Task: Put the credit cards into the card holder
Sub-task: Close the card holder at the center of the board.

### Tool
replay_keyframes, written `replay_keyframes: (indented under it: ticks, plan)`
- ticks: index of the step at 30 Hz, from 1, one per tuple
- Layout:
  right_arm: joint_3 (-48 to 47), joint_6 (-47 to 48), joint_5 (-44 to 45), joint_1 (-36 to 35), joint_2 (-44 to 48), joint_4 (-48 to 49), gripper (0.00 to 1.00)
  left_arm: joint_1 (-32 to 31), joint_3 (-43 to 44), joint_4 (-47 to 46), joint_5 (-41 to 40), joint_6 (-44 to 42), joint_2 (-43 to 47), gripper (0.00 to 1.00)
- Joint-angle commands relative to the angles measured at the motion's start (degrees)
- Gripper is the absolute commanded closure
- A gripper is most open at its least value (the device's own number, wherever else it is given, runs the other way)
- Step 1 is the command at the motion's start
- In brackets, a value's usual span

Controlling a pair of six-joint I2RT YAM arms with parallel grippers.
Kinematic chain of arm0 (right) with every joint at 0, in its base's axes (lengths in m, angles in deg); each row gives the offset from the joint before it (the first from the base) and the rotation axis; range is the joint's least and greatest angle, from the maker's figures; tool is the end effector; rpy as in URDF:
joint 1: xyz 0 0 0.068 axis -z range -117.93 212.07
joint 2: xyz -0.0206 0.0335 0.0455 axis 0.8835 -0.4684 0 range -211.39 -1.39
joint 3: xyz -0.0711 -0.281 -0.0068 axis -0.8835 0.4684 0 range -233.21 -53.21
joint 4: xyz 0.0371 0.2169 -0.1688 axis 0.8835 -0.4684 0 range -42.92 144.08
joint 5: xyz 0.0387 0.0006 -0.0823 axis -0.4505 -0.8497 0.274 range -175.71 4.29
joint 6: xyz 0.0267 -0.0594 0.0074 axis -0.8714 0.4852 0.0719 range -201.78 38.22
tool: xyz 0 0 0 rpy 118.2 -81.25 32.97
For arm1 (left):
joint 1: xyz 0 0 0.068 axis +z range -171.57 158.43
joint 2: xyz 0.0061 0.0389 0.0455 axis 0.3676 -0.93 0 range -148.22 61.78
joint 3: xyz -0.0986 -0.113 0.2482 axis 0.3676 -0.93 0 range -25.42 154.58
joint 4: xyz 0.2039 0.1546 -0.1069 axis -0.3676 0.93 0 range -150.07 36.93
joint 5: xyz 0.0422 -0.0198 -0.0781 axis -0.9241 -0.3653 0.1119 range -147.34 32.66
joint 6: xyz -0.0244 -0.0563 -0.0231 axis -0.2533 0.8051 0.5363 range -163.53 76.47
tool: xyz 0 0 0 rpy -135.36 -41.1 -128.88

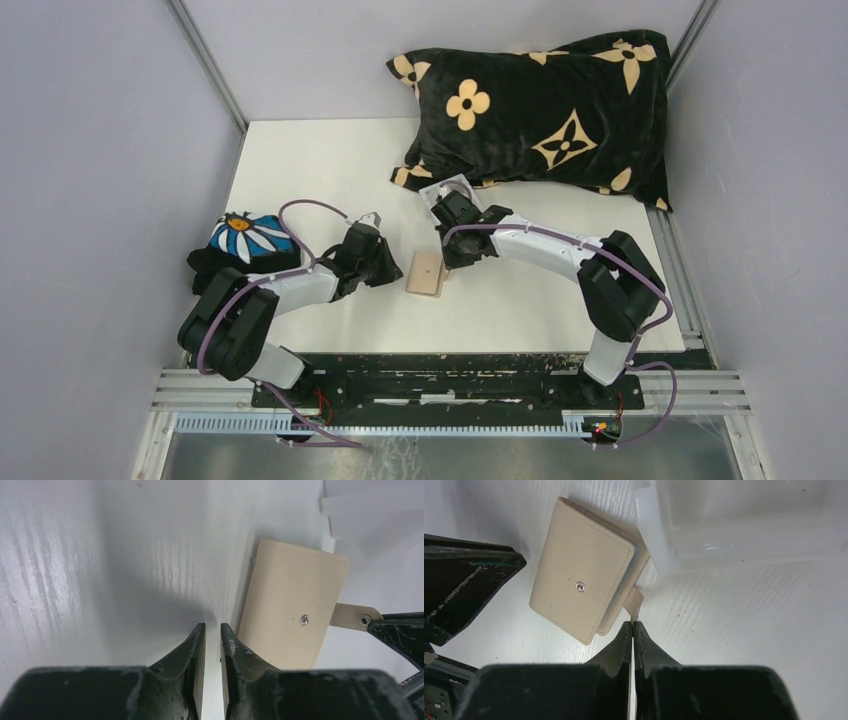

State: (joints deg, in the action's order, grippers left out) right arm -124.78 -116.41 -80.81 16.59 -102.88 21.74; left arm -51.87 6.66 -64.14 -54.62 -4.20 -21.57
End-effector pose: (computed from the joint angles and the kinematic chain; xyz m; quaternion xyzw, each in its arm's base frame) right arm 0.2776 0.2759 0.1999 -0.0815 0.9666 0.1223 0.2100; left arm 0.2433 -0.1450 0.1345 -0.0646 0.9286 -0.2265 0.2869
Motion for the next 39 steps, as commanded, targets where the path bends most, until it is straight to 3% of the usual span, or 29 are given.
replay_keyframes:
  ticks: [1,11,39]
  plan:
    - [-3.2,1.4,-0.4,-0.4,-0.9,-0.8,0.97,0.1,2.4,-2.6,-0.5,-3.4,-2.1,0.77]
    - [-7.2,3.0,-1.7,-1.3,-4.4,-2.6,0.98,-0.5,4.2,-3.0,1.6,-5.2,-6.1,0.8]
    - [-12.5,4.8,-1.3,-3.3,-10.4,-5.4,0.98,-4.5,3.0,-5.4,2.6,-3.6,-5.2,0.8]
